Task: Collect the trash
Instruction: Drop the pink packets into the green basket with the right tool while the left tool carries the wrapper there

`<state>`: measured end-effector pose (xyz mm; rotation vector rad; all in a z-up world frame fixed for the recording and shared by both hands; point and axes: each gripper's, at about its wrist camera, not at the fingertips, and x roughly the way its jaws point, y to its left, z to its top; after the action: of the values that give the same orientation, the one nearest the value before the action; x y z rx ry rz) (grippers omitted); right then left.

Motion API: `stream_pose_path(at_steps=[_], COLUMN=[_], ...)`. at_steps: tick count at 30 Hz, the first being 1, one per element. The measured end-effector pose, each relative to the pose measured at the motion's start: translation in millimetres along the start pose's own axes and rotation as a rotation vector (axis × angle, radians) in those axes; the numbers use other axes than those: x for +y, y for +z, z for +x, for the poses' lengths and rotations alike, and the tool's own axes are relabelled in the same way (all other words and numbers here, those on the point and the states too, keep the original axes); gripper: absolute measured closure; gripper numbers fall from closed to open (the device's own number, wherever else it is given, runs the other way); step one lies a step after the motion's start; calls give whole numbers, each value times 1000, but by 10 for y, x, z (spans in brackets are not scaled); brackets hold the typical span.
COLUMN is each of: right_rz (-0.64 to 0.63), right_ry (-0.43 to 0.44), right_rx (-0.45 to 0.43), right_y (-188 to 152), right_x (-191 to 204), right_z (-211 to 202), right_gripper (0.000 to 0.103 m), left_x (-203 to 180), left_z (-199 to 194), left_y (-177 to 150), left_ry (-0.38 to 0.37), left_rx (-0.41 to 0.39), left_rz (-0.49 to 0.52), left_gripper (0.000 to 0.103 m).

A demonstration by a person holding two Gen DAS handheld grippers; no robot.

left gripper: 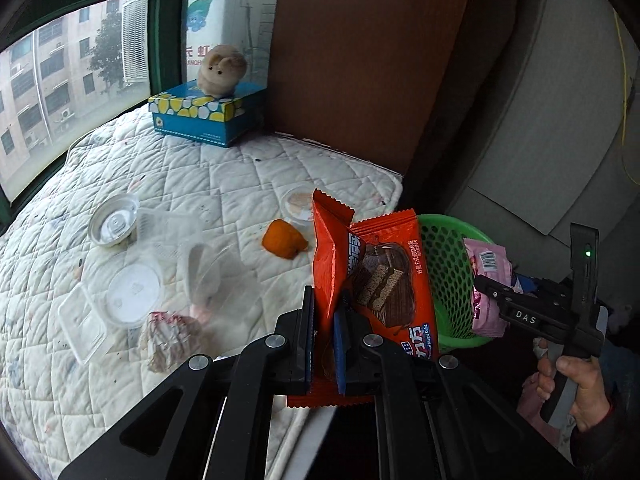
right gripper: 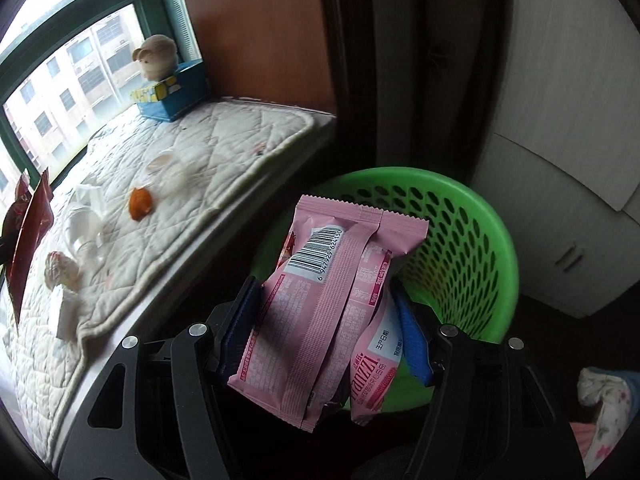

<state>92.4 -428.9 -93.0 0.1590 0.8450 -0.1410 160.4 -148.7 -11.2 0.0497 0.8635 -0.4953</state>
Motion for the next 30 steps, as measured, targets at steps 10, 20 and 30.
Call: stream_pose_path(at_steps=[10, 20, 30], right_rz=[32, 89, 132], right_ry=[-64, -62, -47], right_rx=[-11, -48, -105], right_y=[104, 33, -45], right_x=[-371, -639, -774], right_z=[62, -196, -490], right_gripper=[18, 17, 16], left_x=[-445, -879, -1282], left_z=[501, 1001, 1403], left_y=[224, 212, 136], left_ry=[-33, -75, -129], left_rx=[44, 119, 173], left_rz=[66, 116, 149], left_gripper=[95, 95, 89])
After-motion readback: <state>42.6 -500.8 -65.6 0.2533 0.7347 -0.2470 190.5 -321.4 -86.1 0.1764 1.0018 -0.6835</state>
